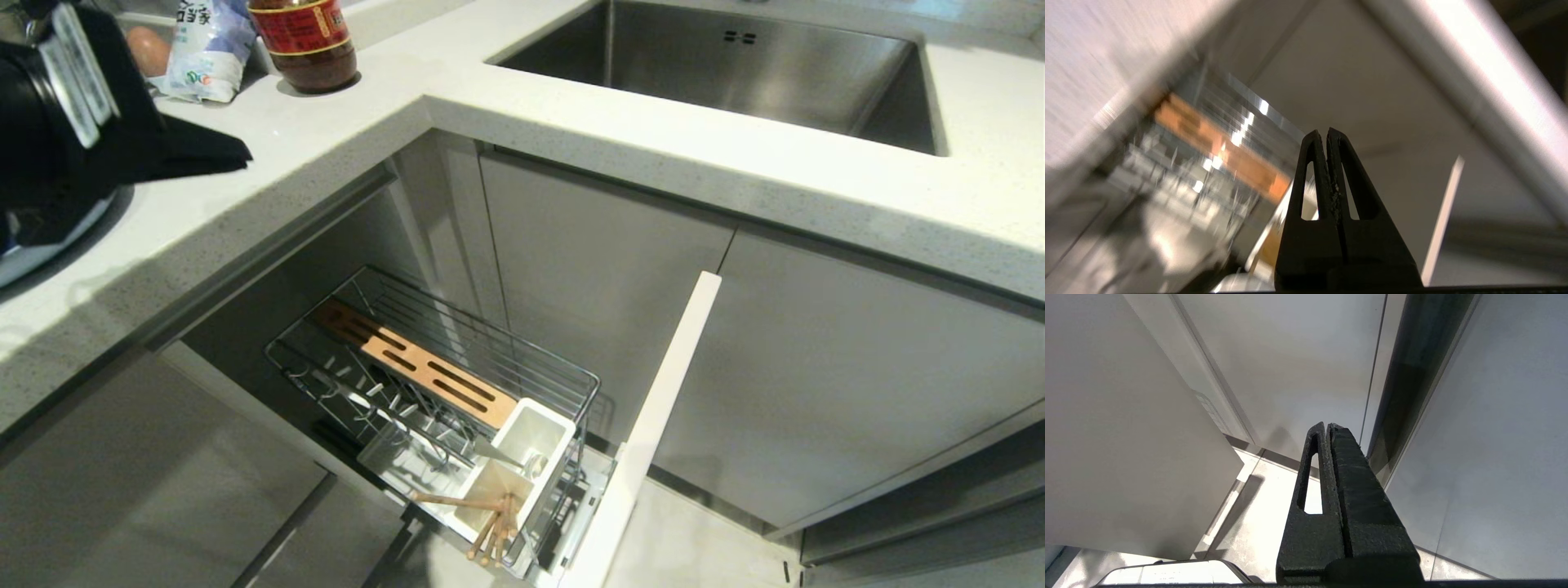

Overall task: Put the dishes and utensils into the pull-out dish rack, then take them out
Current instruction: Take the chopsticks out of the cupboard

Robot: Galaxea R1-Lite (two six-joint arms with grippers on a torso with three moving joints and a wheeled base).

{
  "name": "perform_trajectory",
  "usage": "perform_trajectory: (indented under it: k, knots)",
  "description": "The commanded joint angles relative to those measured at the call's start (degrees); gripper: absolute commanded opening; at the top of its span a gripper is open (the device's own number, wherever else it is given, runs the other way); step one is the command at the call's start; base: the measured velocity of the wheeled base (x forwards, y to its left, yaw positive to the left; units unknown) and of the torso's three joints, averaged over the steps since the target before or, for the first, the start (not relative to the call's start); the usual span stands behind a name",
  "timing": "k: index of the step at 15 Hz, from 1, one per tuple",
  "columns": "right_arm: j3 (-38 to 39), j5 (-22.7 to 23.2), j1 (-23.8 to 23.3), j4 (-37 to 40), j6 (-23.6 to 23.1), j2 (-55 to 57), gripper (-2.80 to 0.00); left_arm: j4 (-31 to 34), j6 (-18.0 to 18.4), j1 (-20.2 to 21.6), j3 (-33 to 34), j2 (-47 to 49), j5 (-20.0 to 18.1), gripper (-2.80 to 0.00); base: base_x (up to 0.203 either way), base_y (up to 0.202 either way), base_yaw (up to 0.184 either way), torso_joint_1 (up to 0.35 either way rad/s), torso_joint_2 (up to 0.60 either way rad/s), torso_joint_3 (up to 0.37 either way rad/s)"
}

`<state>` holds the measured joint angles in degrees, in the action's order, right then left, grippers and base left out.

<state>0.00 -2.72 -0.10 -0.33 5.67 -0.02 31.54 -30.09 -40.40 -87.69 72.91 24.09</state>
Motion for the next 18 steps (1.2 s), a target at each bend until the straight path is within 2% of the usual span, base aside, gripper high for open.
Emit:
perform_trajectory:
  k: [1,2,5,6,11,15,18]
  knots:
    - [0.00,-0.01,0.01,-0.02,0.04,-0.17,-2.80,5.96,2.78,-0.38,1.26,2.34,-2.07,-2.80,0.000,0.000,0.000,0.000,0.00,0.000]
    - [0.00,-0.01,0.01,-0.02,0.04,-0.24,-2.80,9.10,4.32,-0.79,1.66,3.06,-2.55,-2.80,0.000,0.000,0.000,0.000,0.00,0.000]
    - [0.00,-0.01,0.01,-0.02,0.04,-0.24,-2.80,17.22,5.04,-1.38,1.75,6.11,-6.34,-2.80,0.000,0.000,0.000,0.000,0.00,0.000]
    - [0.00,-0.01,0.01,-0.02,0.04,-0.24,-2.80,20.62,5.10,-1.52,1.72,7.29,-8.13,0.00,0.000,0.000,0.000,0.000,0.00,0.000]
    - [0.00,-0.01,0.01,-0.02,0.04,-0.24,-2.80,33.30,5.21,-1.63,-0.60,13.83,-14.49,0.00,0.000,0.000,0.000,0.000,0.00,0.000]
    - [0.00,-0.01,0.01,-0.02,0.04,-0.24,-2.80,37.37,5.21,-1.44,-1.30,20.20,-15.39,0.00,0.000,0.000,0.000,0.000,0.00,0.000]
    - [0.00,-0.01,0.01,-0.02,0.04,-0.24,-2.80,38.18,5.20,-0.18,-2.47,25.66,-20.19,0.00,0.000,0.000,0.000,0.000,0.00,0.000]
